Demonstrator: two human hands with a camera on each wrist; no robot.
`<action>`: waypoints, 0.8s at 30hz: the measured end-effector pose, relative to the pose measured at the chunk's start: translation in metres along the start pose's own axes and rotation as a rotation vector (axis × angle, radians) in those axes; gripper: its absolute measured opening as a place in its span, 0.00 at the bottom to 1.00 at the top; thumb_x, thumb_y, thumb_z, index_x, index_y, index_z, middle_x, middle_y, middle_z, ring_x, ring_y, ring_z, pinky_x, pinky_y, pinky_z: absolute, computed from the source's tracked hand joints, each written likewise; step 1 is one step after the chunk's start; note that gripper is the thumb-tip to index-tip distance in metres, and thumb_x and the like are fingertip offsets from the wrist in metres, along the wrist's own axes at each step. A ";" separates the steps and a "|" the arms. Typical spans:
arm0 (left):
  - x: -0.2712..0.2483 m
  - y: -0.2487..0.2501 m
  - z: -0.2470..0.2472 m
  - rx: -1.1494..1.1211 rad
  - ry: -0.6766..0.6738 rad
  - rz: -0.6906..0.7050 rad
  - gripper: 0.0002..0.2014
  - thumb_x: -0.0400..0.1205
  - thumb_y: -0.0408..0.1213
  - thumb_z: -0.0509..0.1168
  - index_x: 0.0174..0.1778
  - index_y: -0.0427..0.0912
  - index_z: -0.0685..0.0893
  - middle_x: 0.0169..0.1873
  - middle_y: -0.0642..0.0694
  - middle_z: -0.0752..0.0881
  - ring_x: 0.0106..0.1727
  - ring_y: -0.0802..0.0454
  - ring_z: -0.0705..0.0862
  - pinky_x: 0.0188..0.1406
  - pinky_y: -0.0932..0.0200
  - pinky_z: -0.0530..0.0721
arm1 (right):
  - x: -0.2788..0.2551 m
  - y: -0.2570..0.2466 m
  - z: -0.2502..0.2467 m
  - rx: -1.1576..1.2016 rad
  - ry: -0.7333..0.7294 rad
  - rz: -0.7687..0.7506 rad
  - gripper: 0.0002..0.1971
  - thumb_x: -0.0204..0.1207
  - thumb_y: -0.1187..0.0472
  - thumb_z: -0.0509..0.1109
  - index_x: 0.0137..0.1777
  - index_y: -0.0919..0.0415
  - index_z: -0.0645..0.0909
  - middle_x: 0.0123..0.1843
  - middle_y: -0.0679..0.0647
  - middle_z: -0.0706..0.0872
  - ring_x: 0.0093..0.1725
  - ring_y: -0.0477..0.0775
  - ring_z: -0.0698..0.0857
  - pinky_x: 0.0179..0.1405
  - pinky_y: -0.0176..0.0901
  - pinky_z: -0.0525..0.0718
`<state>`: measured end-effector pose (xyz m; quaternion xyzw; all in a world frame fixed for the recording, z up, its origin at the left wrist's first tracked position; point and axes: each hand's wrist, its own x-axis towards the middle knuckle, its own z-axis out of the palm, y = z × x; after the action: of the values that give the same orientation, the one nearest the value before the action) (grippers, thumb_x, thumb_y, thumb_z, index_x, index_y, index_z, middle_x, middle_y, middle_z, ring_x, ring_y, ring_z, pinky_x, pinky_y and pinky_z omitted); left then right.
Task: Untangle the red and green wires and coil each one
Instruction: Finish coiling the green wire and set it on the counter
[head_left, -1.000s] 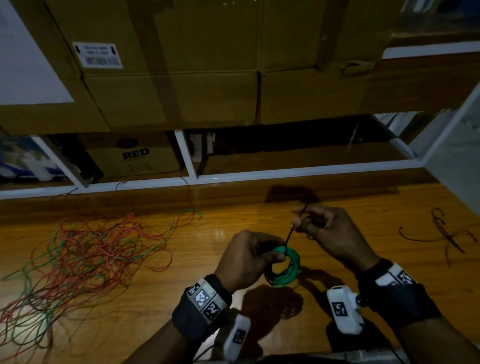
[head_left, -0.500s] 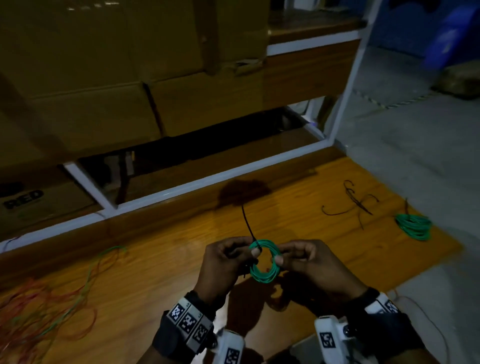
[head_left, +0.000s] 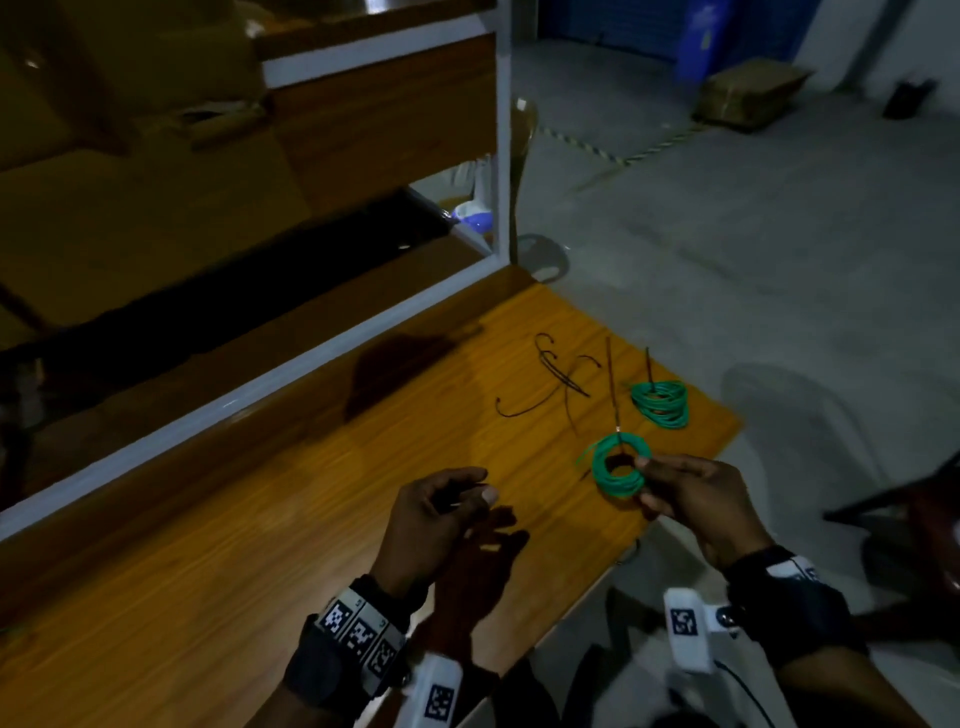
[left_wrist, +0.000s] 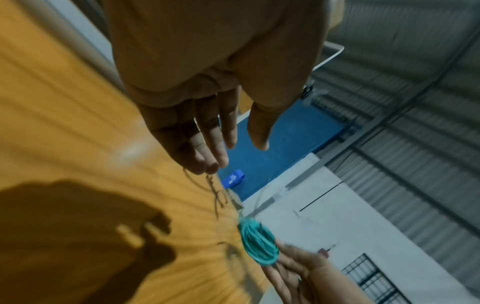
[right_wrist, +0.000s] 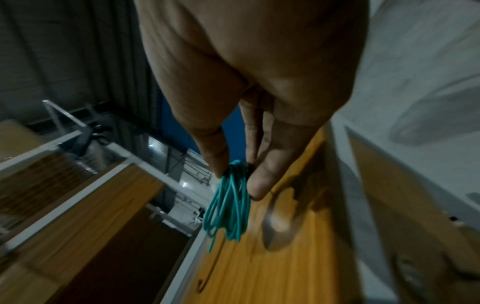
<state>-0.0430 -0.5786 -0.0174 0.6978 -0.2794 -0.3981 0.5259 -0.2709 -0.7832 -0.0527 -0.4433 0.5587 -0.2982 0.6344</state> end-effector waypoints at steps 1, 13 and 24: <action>0.003 -0.003 0.005 -0.011 -0.001 -0.011 0.13 0.82 0.37 0.75 0.62 0.43 0.89 0.46 0.52 0.95 0.47 0.57 0.93 0.43 0.55 0.91 | 0.009 0.004 -0.009 0.011 0.039 0.020 0.12 0.71 0.65 0.84 0.50 0.70 0.90 0.49 0.70 0.93 0.47 0.64 0.92 0.61 0.62 0.89; 0.006 -0.025 0.017 -0.073 0.070 -0.067 0.10 0.82 0.29 0.74 0.59 0.34 0.89 0.45 0.37 0.94 0.49 0.41 0.94 0.49 0.46 0.93 | 0.044 0.018 -0.008 -0.254 0.182 -0.094 0.25 0.74 0.37 0.79 0.44 0.63 0.89 0.33 0.58 0.92 0.36 0.60 0.93 0.42 0.58 0.94; -0.083 -0.055 -0.064 -0.032 0.350 -0.048 0.07 0.82 0.34 0.75 0.55 0.39 0.92 0.35 0.51 0.94 0.40 0.54 0.93 0.40 0.64 0.87 | -0.059 0.039 0.112 -0.625 -0.392 -0.466 0.28 0.79 0.34 0.71 0.30 0.56 0.75 0.25 0.56 0.78 0.27 0.61 0.80 0.31 0.55 0.80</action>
<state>-0.0342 -0.4630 -0.0398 0.7545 -0.1605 -0.2872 0.5679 -0.1785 -0.6889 -0.0636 -0.7765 0.3763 -0.1602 0.4794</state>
